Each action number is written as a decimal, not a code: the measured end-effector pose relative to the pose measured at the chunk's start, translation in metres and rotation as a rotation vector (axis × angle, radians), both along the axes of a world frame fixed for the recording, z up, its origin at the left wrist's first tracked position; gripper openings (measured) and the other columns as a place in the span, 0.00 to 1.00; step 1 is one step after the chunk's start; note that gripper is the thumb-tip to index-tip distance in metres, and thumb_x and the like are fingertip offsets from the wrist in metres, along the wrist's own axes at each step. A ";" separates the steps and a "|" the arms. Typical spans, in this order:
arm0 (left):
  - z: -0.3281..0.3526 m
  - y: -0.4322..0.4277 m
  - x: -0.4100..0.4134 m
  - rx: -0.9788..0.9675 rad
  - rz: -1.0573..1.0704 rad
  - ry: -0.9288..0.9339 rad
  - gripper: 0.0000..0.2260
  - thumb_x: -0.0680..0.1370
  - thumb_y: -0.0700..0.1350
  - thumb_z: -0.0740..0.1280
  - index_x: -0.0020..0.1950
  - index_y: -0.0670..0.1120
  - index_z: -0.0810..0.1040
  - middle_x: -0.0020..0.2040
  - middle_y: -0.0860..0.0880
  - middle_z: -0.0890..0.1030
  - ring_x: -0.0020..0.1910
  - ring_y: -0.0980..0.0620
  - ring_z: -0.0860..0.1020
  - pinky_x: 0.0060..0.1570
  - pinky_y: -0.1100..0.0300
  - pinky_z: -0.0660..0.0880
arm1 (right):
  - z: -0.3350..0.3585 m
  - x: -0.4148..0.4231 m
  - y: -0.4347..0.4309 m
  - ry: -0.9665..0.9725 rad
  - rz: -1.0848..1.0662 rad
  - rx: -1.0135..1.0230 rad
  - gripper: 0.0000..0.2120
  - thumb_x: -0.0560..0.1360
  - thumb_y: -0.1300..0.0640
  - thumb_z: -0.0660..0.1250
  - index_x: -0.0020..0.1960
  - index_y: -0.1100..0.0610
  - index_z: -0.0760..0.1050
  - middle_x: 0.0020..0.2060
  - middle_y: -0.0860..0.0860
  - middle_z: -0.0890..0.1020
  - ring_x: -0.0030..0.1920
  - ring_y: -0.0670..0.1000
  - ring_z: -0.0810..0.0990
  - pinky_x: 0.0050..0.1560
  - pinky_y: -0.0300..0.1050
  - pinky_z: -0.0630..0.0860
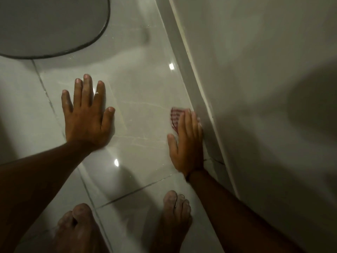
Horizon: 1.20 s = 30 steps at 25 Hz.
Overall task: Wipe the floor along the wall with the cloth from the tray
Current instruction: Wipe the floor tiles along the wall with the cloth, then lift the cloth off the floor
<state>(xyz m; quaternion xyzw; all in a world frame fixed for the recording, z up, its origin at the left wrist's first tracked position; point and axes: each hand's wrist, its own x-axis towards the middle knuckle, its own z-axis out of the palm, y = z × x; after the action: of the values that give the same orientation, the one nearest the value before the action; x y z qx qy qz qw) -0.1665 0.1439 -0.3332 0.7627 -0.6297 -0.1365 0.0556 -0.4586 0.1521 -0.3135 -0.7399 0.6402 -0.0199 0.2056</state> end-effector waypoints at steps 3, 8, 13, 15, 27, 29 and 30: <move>0.001 -0.001 -0.001 0.006 -0.001 0.000 0.35 0.86 0.61 0.49 0.90 0.48 0.50 0.91 0.40 0.47 0.89 0.39 0.44 0.85 0.34 0.42 | -0.005 0.039 -0.080 -0.024 0.054 -0.044 0.35 0.83 0.47 0.58 0.83 0.60 0.51 0.84 0.59 0.53 0.84 0.59 0.49 0.83 0.55 0.44; 0.002 0.000 -0.002 0.021 -0.008 0.009 0.35 0.86 0.62 0.47 0.90 0.48 0.49 0.91 0.41 0.45 0.89 0.40 0.43 0.85 0.34 0.41 | -0.016 0.057 -0.123 -0.035 0.090 -0.095 0.30 0.84 0.52 0.58 0.82 0.61 0.54 0.83 0.59 0.58 0.83 0.59 0.52 0.83 0.55 0.47; 0.007 0.002 -0.003 0.067 -0.014 -0.005 0.34 0.86 0.62 0.46 0.90 0.49 0.45 0.91 0.42 0.42 0.89 0.41 0.40 0.85 0.34 0.41 | -0.010 -0.004 -0.024 0.018 0.058 -0.165 0.28 0.82 0.61 0.63 0.80 0.62 0.61 0.78 0.61 0.67 0.80 0.62 0.63 0.79 0.57 0.61; 0.008 0.001 -0.001 0.094 -0.033 -0.001 0.34 0.87 0.62 0.46 0.90 0.49 0.44 0.90 0.41 0.42 0.89 0.41 0.40 0.85 0.34 0.40 | -0.006 -0.035 0.032 0.037 0.024 -0.164 0.23 0.85 0.63 0.57 0.79 0.63 0.62 0.77 0.62 0.69 0.79 0.62 0.64 0.78 0.57 0.65; 0.148 0.112 -0.019 0.412 0.029 0.126 0.36 0.85 0.63 0.44 0.90 0.46 0.54 0.90 0.45 0.49 0.89 0.45 0.45 0.85 0.39 0.48 | 0.142 -0.074 0.098 -0.241 -0.401 0.306 0.20 0.85 0.64 0.58 0.70 0.48 0.78 0.67 0.41 0.80 0.69 0.40 0.76 0.75 0.47 0.70; 0.189 0.122 -0.021 0.385 0.041 0.100 0.36 0.85 0.63 0.46 0.89 0.46 0.59 0.90 0.45 0.54 0.88 0.45 0.49 0.84 0.38 0.52 | 0.191 -0.055 0.077 -0.260 -0.424 0.313 0.20 0.85 0.63 0.58 0.69 0.46 0.79 0.66 0.38 0.81 0.67 0.36 0.76 0.74 0.41 0.70; 0.215 0.120 -0.019 0.367 0.054 0.086 0.35 0.85 0.62 0.48 0.88 0.45 0.61 0.89 0.45 0.55 0.88 0.44 0.51 0.83 0.37 0.54 | 0.217 -0.041 0.061 -0.277 -0.388 0.301 0.22 0.85 0.65 0.57 0.69 0.45 0.78 0.65 0.37 0.81 0.66 0.34 0.76 0.73 0.35 0.68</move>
<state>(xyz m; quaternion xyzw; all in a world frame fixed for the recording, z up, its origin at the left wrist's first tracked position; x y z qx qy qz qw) -0.1852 0.2636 -0.1180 0.7701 -0.5708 -0.2798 -0.0540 -0.4998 0.2135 -0.0960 -0.5549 0.7315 -0.0646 0.3910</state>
